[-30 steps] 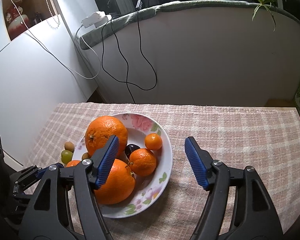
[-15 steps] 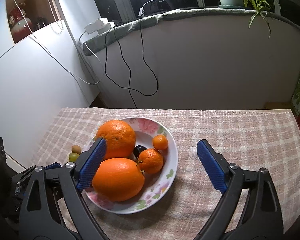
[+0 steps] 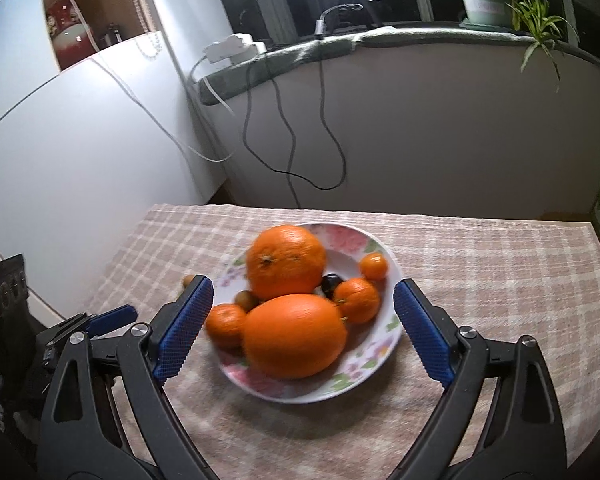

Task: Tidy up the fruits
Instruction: 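Move the right gripper toward the green fruit on the cloth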

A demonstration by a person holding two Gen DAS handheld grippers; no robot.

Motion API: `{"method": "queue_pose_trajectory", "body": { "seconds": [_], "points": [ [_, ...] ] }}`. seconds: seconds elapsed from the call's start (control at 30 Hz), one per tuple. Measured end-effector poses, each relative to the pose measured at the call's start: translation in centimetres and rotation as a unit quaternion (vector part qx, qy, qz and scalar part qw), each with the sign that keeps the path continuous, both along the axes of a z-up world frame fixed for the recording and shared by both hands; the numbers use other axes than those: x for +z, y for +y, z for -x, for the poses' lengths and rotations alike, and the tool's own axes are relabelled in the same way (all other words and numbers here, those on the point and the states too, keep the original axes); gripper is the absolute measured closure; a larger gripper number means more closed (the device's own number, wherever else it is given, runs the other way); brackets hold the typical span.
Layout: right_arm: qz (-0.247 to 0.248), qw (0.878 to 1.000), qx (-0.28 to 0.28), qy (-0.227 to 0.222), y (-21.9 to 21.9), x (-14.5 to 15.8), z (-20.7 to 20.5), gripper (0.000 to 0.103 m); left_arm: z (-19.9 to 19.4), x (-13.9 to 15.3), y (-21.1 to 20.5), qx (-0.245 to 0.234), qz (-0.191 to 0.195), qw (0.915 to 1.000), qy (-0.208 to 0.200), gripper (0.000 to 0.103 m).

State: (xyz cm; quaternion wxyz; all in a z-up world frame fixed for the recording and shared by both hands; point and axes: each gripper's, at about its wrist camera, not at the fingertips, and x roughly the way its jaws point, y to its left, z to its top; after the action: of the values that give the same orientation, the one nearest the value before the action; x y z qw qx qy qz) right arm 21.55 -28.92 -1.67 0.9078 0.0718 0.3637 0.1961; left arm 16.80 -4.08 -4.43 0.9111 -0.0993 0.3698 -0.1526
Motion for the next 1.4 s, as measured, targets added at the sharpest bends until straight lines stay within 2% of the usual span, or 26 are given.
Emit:
{"method": "queue_pose_trajectory", "body": {
  "seconds": [0.27,0.53,0.6,0.67,0.87,1.1,1.2,1.4],
  "points": [
    [0.013,0.998,0.050,-0.032,4.1,1.2,2.8,0.009,0.6,-0.3,3.2,0.027,0.001,0.9996,0.000,0.027],
    [0.034,0.993,0.109,-0.038,8.2,1.5,3.7,0.009,0.6,-0.7,6.1,0.042,0.012,0.9990,0.006,0.029],
    [0.042,0.991,0.121,-0.041,8.9,1.3,4.0,0.009,0.3,-0.7,6.8,0.045,0.021,0.9988,0.008,0.031],
    [0.053,0.989,0.134,-0.042,9.8,0.9,4.3,0.010,-0.1,-0.7,7.5,0.043,0.030,0.9986,0.011,0.041],
    [0.059,0.984,0.168,-0.022,12.3,-1.0,4.9,0.030,-1.6,-0.8,8.5,0.029,0.049,0.9982,0.019,0.057],
    [0.065,0.982,0.175,0.016,14.9,-4.0,4.9,0.051,-4.2,-1.6,8.0,0.004,0.068,0.9968,0.041,0.063],
    [0.070,0.983,0.164,0.031,15.8,-5.0,4.6,0.056,-5.1,-2.1,7.5,-0.007,0.068,0.9963,0.052,0.064],
    [0.068,0.988,0.127,0.045,16.6,-6.0,3.5,0.059,-7.3,-3.2,7.2,-0.021,0.079,0.9937,0.076,0.065]
  ]
}}
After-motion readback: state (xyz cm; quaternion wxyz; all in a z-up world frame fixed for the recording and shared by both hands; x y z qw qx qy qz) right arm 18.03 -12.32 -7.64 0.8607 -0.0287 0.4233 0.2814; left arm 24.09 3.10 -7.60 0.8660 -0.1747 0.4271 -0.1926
